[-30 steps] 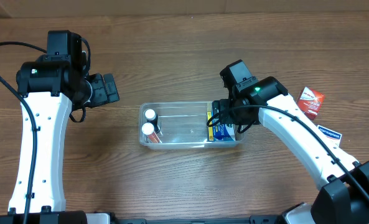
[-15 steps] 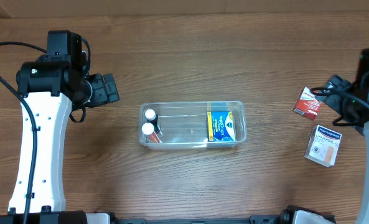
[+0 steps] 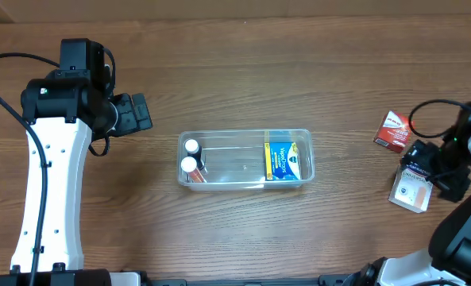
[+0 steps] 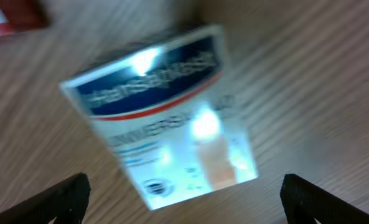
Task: Pack container
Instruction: 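Grasp the white Hansaplast box with the right gripper and lift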
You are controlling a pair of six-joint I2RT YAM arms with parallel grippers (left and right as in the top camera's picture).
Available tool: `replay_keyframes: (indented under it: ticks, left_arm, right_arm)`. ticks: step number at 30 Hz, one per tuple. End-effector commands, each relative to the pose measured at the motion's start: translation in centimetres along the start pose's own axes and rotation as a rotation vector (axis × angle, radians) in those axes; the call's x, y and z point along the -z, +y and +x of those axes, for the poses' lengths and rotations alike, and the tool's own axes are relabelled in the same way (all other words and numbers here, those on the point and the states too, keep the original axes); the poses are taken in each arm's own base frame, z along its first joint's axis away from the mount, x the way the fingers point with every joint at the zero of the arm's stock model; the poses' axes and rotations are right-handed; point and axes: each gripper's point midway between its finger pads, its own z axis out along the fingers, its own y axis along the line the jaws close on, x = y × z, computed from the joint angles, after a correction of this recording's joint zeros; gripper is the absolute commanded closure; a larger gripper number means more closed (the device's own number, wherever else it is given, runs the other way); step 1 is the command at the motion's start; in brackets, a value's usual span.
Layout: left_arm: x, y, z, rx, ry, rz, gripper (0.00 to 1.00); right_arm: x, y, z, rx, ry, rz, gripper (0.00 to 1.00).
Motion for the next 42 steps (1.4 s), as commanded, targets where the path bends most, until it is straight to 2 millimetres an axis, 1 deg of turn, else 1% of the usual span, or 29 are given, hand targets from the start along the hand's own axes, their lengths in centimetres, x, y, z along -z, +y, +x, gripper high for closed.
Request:
replay_keyframes:
  ticks: [1, 3, 5, 6, 7, 8, 18, 28, 31, 33, 35, 36, 38, 42]
  left_arm:
    - [0.0, 0.0, -0.1, -0.020, -0.006, 0.004, 0.00]
    - [0.0, 0.0, -0.1, -0.020, -0.008, 0.004, 0.00]
    - [0.0, -0.1, -0.4, -0.020, -0.017, 0.007, 0.00]
    - [0.0, -0.1, -0.4, -0.020, -0.020, 0.008, 0.00]
    - [0.0, -0.1, -0.5, -0.020, -0.020, 0.008, 0.00]
    - [0.0, -0.1, -0.5, -0.020, -0.020, 0.008, 0.00]
    - [0.0, -0.1, -0.5, -0.032, -0.021, 0.008, 0.00]
    - [0.0, -0.1, -0.4, -0.032, -0.018, 0.008, 0.00]
    - [0.0, -0.1, -0.4, -0.032, -0.017, 0.007, 0.00]
    - [0.0, -0.1, -0.4, -0.032, -0.017, 0.007, 0.00]
    - [0.0, -0.1, -0.4, -0.032, -0.017, 0.007, 0.00]
    - [0.0, -0.1, -0.4, -0.032, -0.017, 0.007, 0.00]
    - [0.0, -0.1, -0.4, -0.032, -0.017, 0.007, 0.00]
    - [0.0, 0.0, -0.3, -0.031, -0.015, 0.007, 0.00]
  right_arm:
    - [-2.1, -1.2, 0.8, -0.047, 0.030, -0.022, 0.00]
    - [-3.0, -1.0, 1.0, -0.029, 0.030, -0.039, 0.00]
    - [-3.1, -0.5, 0.7, -0.011, 0.015, -0.052, 0.00]
    - [-3.0, 0.3, 0.6, 0.014, 0.010, -0.092, 0.00]
    - [-3.0, 0.7, 0.5, 0.034, 0.008, -0.116, 0.00]
    - [-3.0, 0.8, 0.5, 0.036, 0.006, -0.120, 0.00]
    - [-3.0, 0.7, 0.0, 0.093, -0.017, -0.108, 0.00]
    - [-3.0, 0.8, -0.6, 0.241, -0.048, -0.110, 0.00]
    - [-3.0, 0.6, -0.8, 0.255, -0.060, -0.099, 0.00]
    - [-3.6, 0.7, -0.7, 0.274, -0.063, -0.099, 0.00]
    - [-4.9, 0.6, -0.2, 0.275, -0.060, -0.100, 0.01]
    - [-5.2, 0.6, 0.0, 0.275, -0.059, -0.100, 0.01]
    - [-5.9, 0.8, 0.2, 0.275, -0.063, -0.111, 0.05]
    - [-5.9, 0.9, -0.4, 0.259, -0.089, -0.113, 0.21]
